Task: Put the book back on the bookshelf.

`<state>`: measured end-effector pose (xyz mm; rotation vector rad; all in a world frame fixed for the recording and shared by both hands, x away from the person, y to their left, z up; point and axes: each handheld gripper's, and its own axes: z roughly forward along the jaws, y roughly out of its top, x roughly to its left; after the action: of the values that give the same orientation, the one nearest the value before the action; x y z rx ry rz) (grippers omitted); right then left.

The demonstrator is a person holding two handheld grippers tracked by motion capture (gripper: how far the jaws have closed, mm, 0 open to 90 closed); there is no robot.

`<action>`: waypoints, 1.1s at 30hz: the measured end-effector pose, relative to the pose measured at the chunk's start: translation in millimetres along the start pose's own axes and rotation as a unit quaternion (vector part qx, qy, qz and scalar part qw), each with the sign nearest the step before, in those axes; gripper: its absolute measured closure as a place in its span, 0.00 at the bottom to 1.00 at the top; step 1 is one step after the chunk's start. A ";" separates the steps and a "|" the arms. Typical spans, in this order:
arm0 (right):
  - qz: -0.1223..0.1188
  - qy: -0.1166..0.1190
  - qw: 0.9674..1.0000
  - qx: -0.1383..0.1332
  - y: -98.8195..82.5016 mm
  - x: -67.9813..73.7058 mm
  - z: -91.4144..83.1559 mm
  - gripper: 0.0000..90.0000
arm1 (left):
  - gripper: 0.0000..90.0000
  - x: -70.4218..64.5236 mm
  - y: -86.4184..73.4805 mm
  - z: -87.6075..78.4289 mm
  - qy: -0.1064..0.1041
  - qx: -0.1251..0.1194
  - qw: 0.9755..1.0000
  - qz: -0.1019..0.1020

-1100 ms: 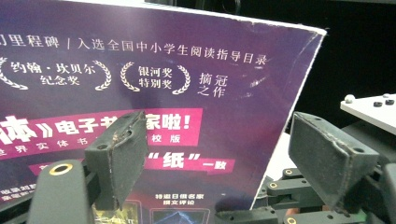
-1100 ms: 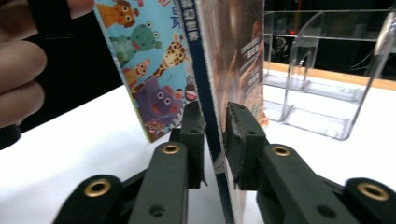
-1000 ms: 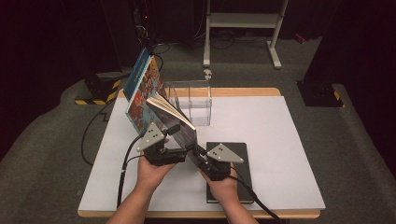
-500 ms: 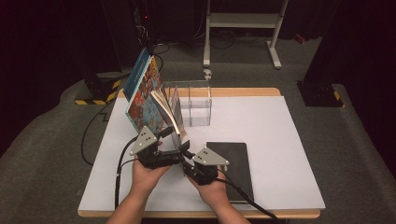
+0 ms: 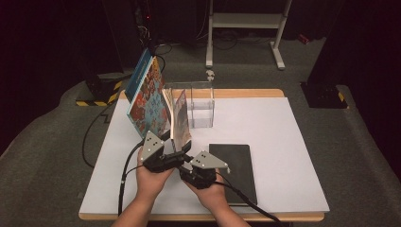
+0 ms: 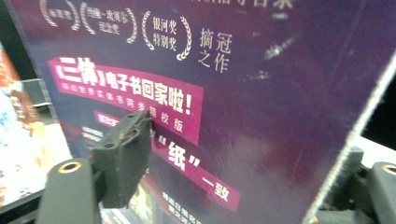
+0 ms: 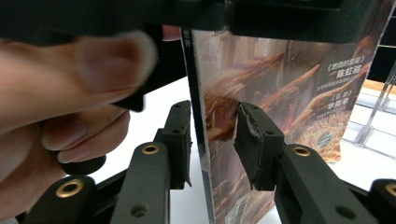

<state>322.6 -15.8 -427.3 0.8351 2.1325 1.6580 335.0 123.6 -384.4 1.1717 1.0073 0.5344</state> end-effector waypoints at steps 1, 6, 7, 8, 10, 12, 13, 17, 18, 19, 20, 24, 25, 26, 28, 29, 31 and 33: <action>-0.002 0.002 1.000 0.001 -0.2 0.1 -0.2 0.71 | 0.31 0.4 0.0 0.0 0.002 -0.002 1.000 0.000; -0.015 0.001 1.000 0.012 -3.4 0.2 -6.2 0.63 | 0.37 2.7 -0.1 -1.3 0.010 -0.005 1.000 0.003; -0.020 -0.002 1.000 0.014 -4.6 -0.1 -8.2 0.62 | 0.37 2.8 -0.2 -1.7 0.010 -0.006 1.000 0.004; -0.023 -0.005 1.000 0.017 -6.3 -1.4 -11.5 0.61 | 0.37 3.1 -0.2 -2.1 0.011 -0.007 1.000 0.005; -0.020 -0.004 0.999 0.024 -9.8 -6.8 -20.7 0.59 | 0.37 2.9 -0.3 -2.4 0.012 -0.009 1.000 0.005; -0.017 -0.009 0.999 0.028 -12.3 -11.5 -29.2 0.57 | 0.38 2.6 -0.4 -2.6 0.012 -0.009 1.000 0.006; -0.017 -0.009 0.999 0.028 -12.3 -11.5 -29.2 0.57 | 0.38 2.6 -0.4 -2.6 0.012 -0.009 1.000 0.006; -0.013 -0.048 0.999 0.022 -15.9 -30.7 -58.2 0.55 | 0.41 0.6 -0.8 -2.3 0.014 -0.008 1.000 0.011; -0.011 -0.055 0.998 0.020 -16.2 -35.1 -62.8 0.55 | 0.42 -0.3 -1.1 -2.6 0.015 -0.007 1.000 0.016; -0.011 -0.055 0.998 0.020 -16.2 -35.1 -62.8 0.55 | 0.43 -0.3 -1.1 -2.6 0.015 -0.007 1.000 0.016; -0.011 -0.082 0.996 0.018 -18.2 -50.0 -77.0 0.55 | 0.44 -0.7 -1.1 -3.0 0.017 -0.006 1.000 0.020; -0.012 -0.136 0.990 0.024 -26.5 -78.3 -100.4 0.55 | 0.46 -2.0 -1.4 -4.2 0.023 -0.007 0.999 0.023; -0.014 -0.147 0.989 0.024 -28.4 -83.0 -104.3 0.55 | 0.47 -2.3 -1.3 -4.5 0.025 -0.007 0.999 0.024; -0.009 -0.153 0.988 0.022 -31.0 -88.7 -109.6 0.55 | 0.47 -2.4 -1.2 -5.1 0.028 -0.006 0.999 0.026; -0.004 -0.167 0.986 0.018 -36.3 -99.3 -120.6 0.55 | 0.48 -2.8 -0.8 -6.4 0.032 -0.007 0.999 0.028; -0.001 -0.170 0.985 0.018 -37.9 -102.4 -123.6 0.55 | 0.49 -2.9 -0.6 -7.1 0.035 -0.007 0.999 0.029; 0.002 -0.180 0.984 0.018 -42.0 -109.1 -129.5 0.55 | 0.51 -3.2 -0.3 -8.6 0.040 -0.006 0.999 0.033; 0.004 -0.184 0.983 0.019 -44.1 -112.1 -131.6 0.55 | 0.53 -3.7 0.0 -9.8 0.043 -0.006 0.998 0.036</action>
<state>323.8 -193.5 -444.3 1.0692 1.9083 1.3434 324.8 125.5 -383.5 1.1861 1.0355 0.6524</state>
